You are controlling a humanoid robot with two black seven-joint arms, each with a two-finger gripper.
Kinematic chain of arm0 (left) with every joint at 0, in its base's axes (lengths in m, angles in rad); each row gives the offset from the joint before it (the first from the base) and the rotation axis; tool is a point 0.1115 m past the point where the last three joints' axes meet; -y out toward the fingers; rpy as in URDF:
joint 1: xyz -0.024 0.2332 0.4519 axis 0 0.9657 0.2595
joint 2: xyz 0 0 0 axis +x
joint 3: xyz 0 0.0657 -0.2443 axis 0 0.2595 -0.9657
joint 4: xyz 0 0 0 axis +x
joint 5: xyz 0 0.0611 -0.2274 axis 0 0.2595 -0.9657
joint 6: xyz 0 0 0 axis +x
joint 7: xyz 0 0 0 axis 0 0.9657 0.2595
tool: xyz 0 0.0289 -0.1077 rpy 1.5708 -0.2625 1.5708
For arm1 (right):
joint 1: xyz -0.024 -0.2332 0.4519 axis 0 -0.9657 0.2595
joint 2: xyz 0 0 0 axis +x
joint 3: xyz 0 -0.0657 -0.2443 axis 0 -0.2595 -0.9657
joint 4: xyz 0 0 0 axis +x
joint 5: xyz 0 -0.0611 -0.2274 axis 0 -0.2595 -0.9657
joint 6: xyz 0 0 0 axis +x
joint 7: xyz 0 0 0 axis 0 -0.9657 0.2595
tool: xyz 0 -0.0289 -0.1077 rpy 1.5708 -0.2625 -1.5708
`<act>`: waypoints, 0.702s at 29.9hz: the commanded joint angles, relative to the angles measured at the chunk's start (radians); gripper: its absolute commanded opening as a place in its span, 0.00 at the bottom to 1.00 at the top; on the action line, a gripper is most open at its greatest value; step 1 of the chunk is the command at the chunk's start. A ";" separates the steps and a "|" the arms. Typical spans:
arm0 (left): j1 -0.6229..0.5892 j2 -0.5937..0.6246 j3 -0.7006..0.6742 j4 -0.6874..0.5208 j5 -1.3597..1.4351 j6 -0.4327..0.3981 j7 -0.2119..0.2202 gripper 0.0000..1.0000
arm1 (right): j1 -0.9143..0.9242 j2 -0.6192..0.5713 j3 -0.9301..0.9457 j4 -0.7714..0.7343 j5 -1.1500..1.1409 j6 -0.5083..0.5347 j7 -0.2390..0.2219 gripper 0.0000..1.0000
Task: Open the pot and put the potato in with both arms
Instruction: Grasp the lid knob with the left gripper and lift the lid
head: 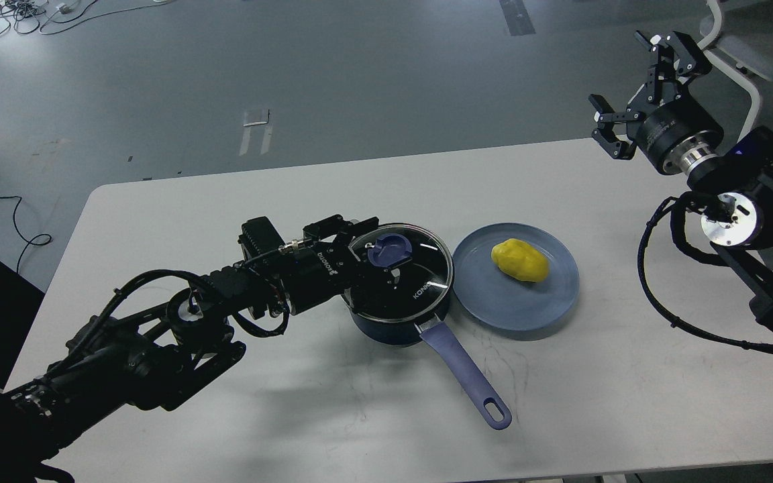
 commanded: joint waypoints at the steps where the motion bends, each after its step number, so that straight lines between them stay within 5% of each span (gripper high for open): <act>1: -0.001 0.004 0.027 -0.001 -0.001 0.004 -0.001 0.89 | 0.000 -0.001 -0.008 0.000 0.000 0.000 0.000 1.00; 8: -0.001 0.004 0.027 -0.001 -0.001 0.004 -0.001 0.89 | 0.000 -0.001 -0.013 0.000 0.000 0.000 0.000 1.00; 11: -0.001 0.003 0.027 -0.001 -0.003 0.005 -0.001 0.74 | 0.000 -0.002 -0.014 -0.001 0.000 0.000 0.000 1.00; 13: -0.001 0.004 0.028 -0.004 -0.001 0.005 -0.001 0.40 | -0.002 -0.002 -0.014 -0.001 0.000 0.000 0.000 1.00; 21: -0.001 0.021 0.028 -0.015 -0.001 0.005 -0.001 0.32 | -0.002 -0.002 -0.014 -0.001 0.000 0.000 0.000 1.00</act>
